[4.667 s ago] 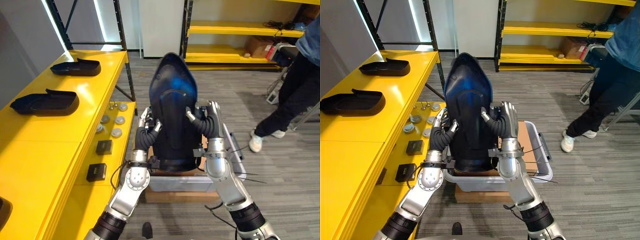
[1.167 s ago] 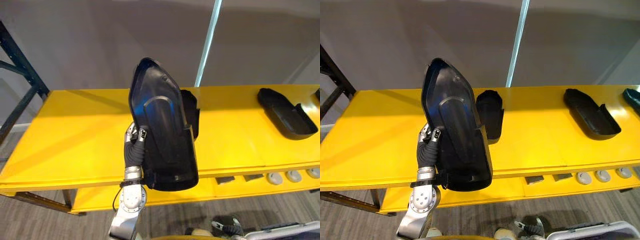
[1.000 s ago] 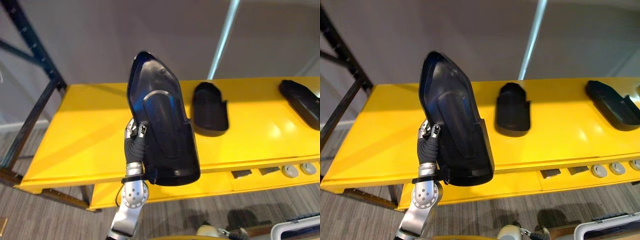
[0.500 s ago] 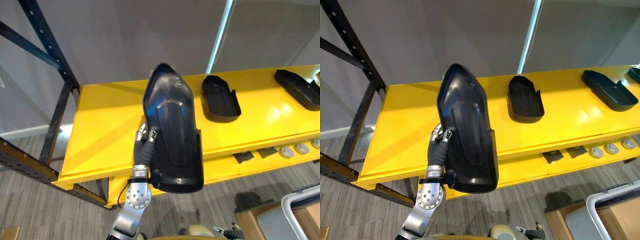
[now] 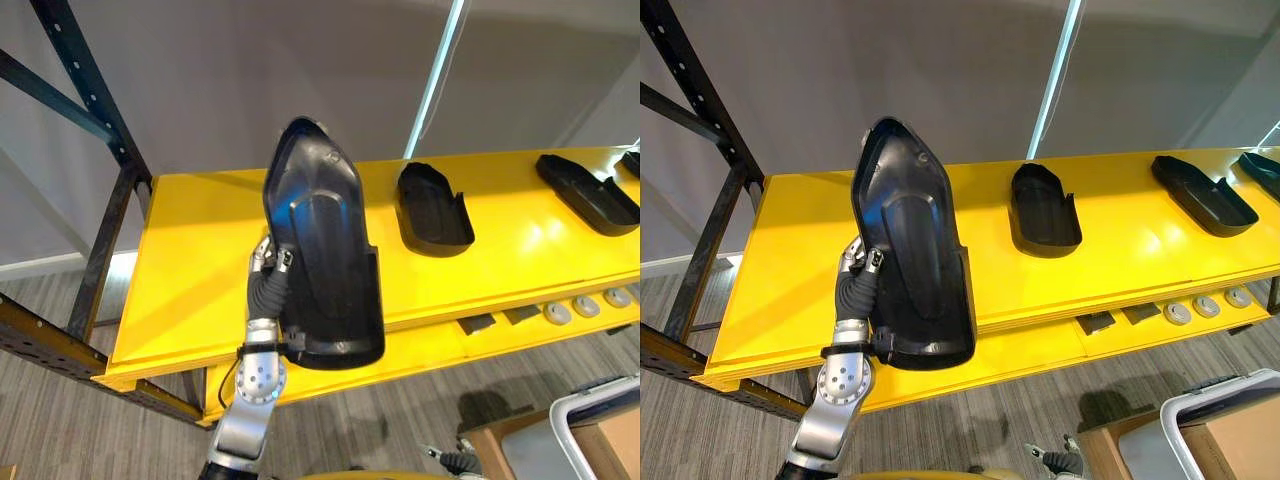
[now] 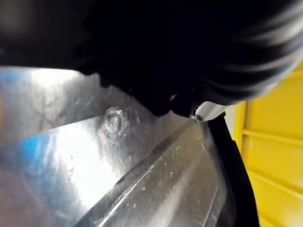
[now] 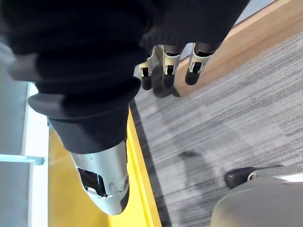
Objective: Walk over and take plastic housings, then place them on the shelf
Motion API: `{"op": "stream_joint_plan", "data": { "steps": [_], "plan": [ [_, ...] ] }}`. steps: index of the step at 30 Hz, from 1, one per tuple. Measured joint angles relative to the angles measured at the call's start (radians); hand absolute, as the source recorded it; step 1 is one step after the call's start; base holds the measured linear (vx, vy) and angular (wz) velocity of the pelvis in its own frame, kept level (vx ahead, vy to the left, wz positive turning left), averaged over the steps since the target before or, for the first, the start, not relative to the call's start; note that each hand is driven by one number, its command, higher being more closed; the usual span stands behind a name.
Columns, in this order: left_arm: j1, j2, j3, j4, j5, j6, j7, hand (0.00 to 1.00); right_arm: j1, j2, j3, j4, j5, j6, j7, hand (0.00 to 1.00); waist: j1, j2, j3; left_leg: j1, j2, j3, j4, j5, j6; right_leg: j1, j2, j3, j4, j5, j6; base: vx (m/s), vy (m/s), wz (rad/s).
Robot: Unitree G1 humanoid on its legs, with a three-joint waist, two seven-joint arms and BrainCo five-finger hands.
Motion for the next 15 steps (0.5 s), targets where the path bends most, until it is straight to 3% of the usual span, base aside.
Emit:
{"op": "stream_joint_plan", "data": {
  "steps": [5, 10, 15],
  "plan": [
    [-0.146, 0.068, 0.088, 0.232, 0.002, 0.07, 0.015, 1.0, -0.003, -0.021, 0.0, 0.023, -0.011, 0.008, 0.022, 0.0, -0.018, 0.018, -0.008, 0.008, -0.016, 0.0, -0.126, 0.09, 0.0, -0.038, 0.011, -0.001, -0.023, 0.035, -0.01, -0.12, -0.016, -0.01],
    [-0.274, 0.138, 0.113, 0.41, -0.008, 0.119, 0.012, 1.0, 0.0, -0.032, 0.001, 0.027, -0.015, 0.017, 0.032, 0.0, -0.027, 0.028, -0.002, -0.016, -0.014, -0.006, -0.132, 0.099, -0.009, -0.063, 0.015, -0.006, -0.038, 0.053, -0.015, -0.12, -0.017, 0.0],
    [-0.413, 0.195, 0.148, 0.535, -0.008, 0.141, 0.016, 1.0, -0.008, -0.03, 0.002, 0.027, -0.034, 0.018, 0.042, 0.0, -0.029, 0.018, 0.012, -0.059, -0.016, 0.001, -0.126, 0.109, -0.003, -0.097, 0.014, 0.004, -0.063, 0.085, -0.013, -0.05, -0.008, -0.05]
  ]
}}
